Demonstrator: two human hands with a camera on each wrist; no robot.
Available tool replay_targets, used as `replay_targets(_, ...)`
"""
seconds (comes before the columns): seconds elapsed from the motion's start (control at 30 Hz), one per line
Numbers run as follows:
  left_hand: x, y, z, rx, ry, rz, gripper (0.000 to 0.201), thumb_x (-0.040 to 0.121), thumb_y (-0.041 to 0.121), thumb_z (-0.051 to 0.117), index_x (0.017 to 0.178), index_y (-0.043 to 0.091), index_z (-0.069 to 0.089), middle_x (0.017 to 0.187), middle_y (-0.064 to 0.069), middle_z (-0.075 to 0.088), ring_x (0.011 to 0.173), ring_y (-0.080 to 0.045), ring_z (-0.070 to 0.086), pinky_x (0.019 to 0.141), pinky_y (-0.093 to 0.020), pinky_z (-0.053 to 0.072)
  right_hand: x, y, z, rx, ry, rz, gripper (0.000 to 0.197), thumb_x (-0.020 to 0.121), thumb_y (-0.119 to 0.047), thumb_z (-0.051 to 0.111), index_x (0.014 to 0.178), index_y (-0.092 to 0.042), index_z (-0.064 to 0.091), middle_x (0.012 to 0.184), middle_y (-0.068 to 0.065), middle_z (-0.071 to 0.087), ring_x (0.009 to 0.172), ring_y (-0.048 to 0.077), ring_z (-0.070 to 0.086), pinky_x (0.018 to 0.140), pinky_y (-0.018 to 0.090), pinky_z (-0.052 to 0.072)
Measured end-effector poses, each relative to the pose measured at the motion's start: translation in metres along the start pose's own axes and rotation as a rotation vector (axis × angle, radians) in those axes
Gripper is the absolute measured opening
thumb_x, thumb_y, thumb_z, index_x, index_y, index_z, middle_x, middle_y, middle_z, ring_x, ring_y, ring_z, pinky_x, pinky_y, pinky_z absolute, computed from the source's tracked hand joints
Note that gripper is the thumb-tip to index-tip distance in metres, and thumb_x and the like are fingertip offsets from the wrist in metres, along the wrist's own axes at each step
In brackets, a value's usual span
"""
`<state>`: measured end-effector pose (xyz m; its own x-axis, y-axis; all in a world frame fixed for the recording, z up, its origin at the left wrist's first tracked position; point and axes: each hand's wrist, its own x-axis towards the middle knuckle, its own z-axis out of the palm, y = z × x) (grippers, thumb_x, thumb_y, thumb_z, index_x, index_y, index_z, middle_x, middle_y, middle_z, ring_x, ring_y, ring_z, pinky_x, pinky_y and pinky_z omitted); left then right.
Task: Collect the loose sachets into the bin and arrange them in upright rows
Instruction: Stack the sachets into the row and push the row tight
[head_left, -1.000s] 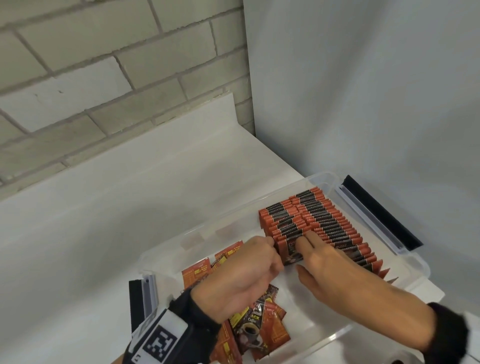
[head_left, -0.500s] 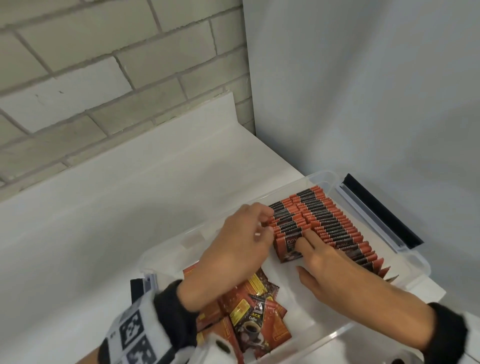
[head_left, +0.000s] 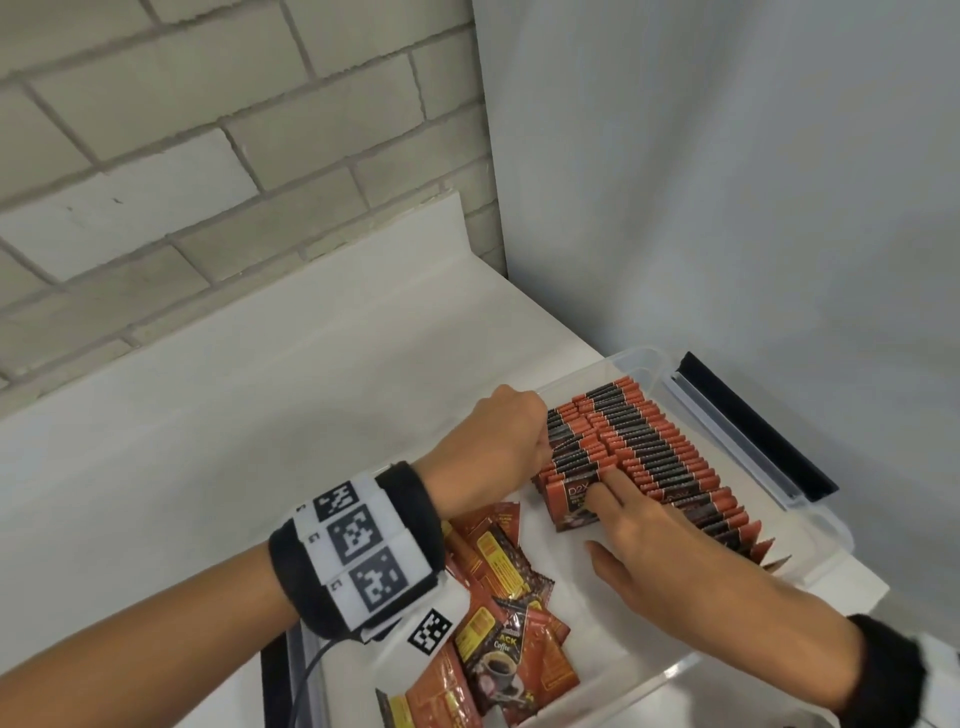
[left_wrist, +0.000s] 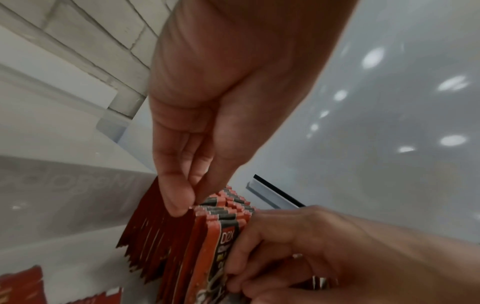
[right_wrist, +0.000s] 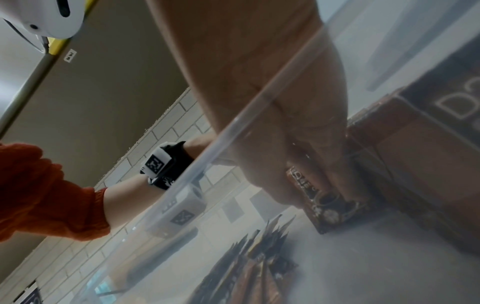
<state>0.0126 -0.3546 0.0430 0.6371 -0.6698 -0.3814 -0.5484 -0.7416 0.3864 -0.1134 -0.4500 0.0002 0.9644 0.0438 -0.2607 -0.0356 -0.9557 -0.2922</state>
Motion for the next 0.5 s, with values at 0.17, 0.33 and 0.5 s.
replay_targets(0.17,0.001,0.003,-0.001,0.023,-0.049,-0.005,0.019,0.097,0.011,0.050,0.099,0.002,0.067,0.099,-0.014,0.068,0.085,-0.027,0.069,0.073,-0.032,0.054,-0.001,0.001,0.000,0.018,0.003,0.000,0.038,0.102,-0.031,0.034,0.137,-0.017,0.032,0.135,-0.001,0.032,0.107,0.010,0.054,0.092,0.020,0.045)
replay_targets(0.33,0.002,-0.002,-0.004,0.062,-0.063,-0.041,0.015,0.091,0.004,0.062,0.104,0.006,0.069,0.104,-0.011,0.065,0.087,-0.024,0.067,0.080,-0.031,0.055,-0.002,-0.001,-0.002,-0.011,-0.015,-0.013,0.039,0.103,-0.030,0.030,0.139,-0.016,0.031,0.138,0.000,0.034,0.109,0.011,0.055,0.094,0.021,0.045)
replay_targets(0.5,0.001,-0.008,-0.002,0.065,-0.046,-0.042,0.014,0.090,0.000,0.061,0.100,0.004,0.069,0.099,-0.009,0.064,0.082,-0.022,0.067,0.070,-0.025,0.052,-0.002,-0.002,-0.002,0.008,-0.011,-0.019,0.039,0.103,-0.031,0.032,0.139,-0.017,0.030,0.138,0.000,0.034,0.105,0.010,0.056,0.090,0.019,0.046)
